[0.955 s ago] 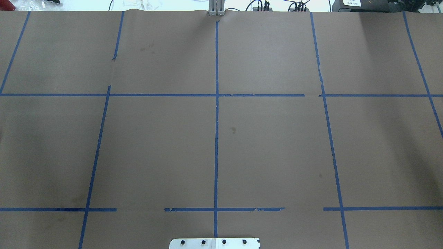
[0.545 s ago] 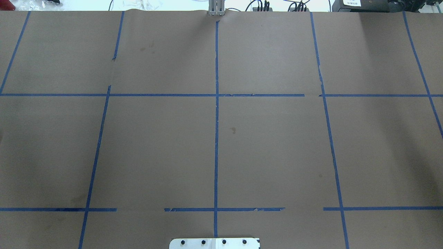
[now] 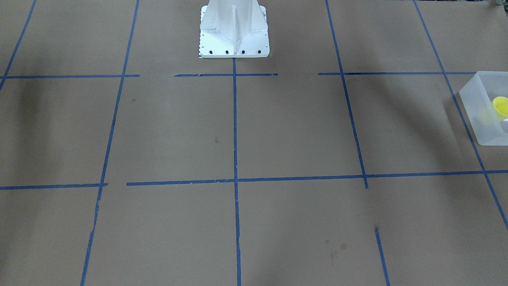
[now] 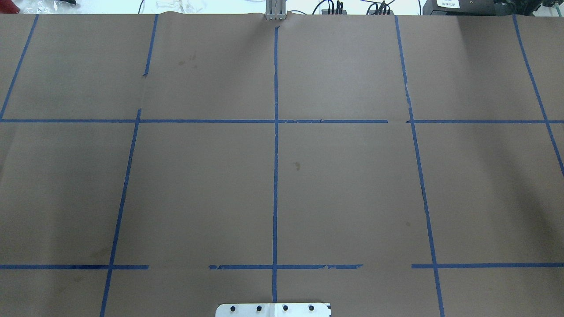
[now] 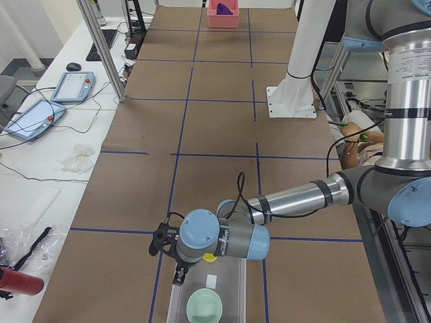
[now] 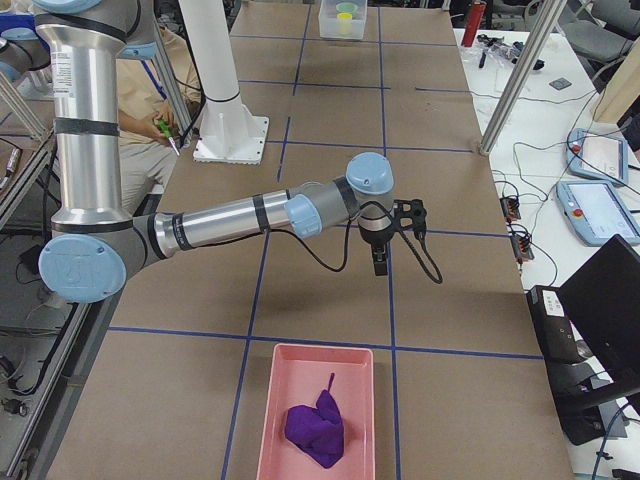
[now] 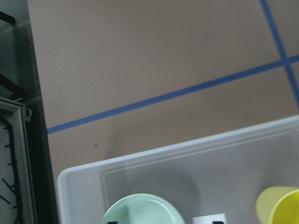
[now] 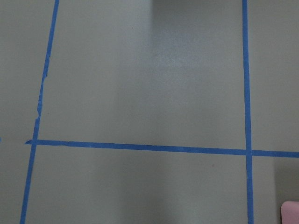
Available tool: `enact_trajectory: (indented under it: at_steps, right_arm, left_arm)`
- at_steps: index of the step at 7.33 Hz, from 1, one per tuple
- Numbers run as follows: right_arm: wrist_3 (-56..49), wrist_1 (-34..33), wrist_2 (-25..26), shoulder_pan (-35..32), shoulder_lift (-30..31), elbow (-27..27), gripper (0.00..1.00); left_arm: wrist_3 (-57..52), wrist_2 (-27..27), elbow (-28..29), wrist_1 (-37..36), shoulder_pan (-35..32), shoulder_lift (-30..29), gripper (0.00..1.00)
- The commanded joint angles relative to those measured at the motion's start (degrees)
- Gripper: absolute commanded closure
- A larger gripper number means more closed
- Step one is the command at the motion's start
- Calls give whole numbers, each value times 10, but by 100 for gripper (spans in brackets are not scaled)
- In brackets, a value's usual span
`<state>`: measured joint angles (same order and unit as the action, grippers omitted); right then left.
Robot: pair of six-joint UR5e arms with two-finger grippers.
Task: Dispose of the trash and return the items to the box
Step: 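Place the green bowl into the white bin with the left gripper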
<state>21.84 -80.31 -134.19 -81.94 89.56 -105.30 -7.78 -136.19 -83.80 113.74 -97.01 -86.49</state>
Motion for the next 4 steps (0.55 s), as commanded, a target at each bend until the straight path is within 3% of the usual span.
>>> enact_trajectory:
  at_steps: [1,3,4]
  right_arm:
    - [-6,-34,8,1,-18,2,0]
    - [-29,-58,19,6,-7,3,0]
    - [-43,-78,19,6,-8,2,0]
  left_arm:
    - [182,-11,-149,-38,111,-3,16]
    - [196,62,-247,-151,178,-26,15]
    - [195,64,-258,-194,180,-45,11]
